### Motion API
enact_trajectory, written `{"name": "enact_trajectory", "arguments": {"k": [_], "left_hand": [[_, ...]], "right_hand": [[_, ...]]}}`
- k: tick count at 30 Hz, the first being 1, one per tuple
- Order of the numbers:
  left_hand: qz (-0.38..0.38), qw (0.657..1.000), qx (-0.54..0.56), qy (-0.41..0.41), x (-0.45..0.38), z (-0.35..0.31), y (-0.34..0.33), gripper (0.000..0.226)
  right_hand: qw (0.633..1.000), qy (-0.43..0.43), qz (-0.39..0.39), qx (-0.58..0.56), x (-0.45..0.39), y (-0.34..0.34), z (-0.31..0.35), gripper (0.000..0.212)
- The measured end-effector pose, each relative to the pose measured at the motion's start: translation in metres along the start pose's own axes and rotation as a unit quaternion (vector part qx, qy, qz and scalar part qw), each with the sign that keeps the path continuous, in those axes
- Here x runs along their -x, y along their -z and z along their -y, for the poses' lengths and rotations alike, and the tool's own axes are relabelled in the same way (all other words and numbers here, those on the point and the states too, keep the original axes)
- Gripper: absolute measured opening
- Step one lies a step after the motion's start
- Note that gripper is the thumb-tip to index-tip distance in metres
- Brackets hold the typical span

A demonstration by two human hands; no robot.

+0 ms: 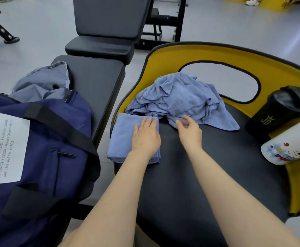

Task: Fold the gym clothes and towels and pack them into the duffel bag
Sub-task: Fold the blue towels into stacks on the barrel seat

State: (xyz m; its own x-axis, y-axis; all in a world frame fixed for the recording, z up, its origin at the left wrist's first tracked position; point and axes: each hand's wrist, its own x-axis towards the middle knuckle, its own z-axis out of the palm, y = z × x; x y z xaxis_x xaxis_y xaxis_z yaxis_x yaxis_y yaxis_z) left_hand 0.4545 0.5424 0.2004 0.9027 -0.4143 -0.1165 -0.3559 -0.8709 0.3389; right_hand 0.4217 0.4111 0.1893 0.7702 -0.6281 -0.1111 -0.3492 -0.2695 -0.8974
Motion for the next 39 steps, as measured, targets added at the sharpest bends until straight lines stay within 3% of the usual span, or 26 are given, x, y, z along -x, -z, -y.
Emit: {"name": "enact_trajectory", "arguments": {"k": [7, 14, 21, 25, 30, 35, 39], "left_hand": [[0.027, 1.000, -0.005, -0.006, -0.001, -0.008, 0.000, 0.053], [0.032, 0.999, 0.024, -0.015, 0.003, -0.021, 0.006, 0.052], [0.044, 0.998, 0.016, -0.030, 0.008, -0.024, 0.008, 0.050], [0.044, 0.998, 0.031, -0.025, 0.008, -0.019, 0.011, 0.051], [0.051, 0.996, 0.067, -0.007, 0.007, -0.020, 0.019, 0.052], [0.049, 0.987, 0.152, -0.008, 0.010, -0.027, 0.024, 0.052], [0.016, 0.969, 0.246, 0.005, 0.010, -0.027, 0.030, 0.050]], "right_hand": [[0.959, -0.137, 0.069, -0.237, -0.032, -0.003, 0.019, 0.051], [0.962, -0.129, 0.011, -0.240, -0.028, -0.003, 0.004, 0.026], [0.925, -0.164, 0.120, -0.322, -0.022, -0.008, 0.016, 0.056], [0.903, -0.142, 0.087, -0.395, -0.023, -0.014, 0.017, 0.053], [0.981, -0.047, -0.012, -0.189, -0.023, -0.003, 0.015, 0.029], [0.990, 0.006, -0.005, -0.140, -0.011, 0.009, 0.019, 0.026], [0.994, 0.056, -0.064, -0.073, -0.001, 0.024, 0.032, 0.013]]}}
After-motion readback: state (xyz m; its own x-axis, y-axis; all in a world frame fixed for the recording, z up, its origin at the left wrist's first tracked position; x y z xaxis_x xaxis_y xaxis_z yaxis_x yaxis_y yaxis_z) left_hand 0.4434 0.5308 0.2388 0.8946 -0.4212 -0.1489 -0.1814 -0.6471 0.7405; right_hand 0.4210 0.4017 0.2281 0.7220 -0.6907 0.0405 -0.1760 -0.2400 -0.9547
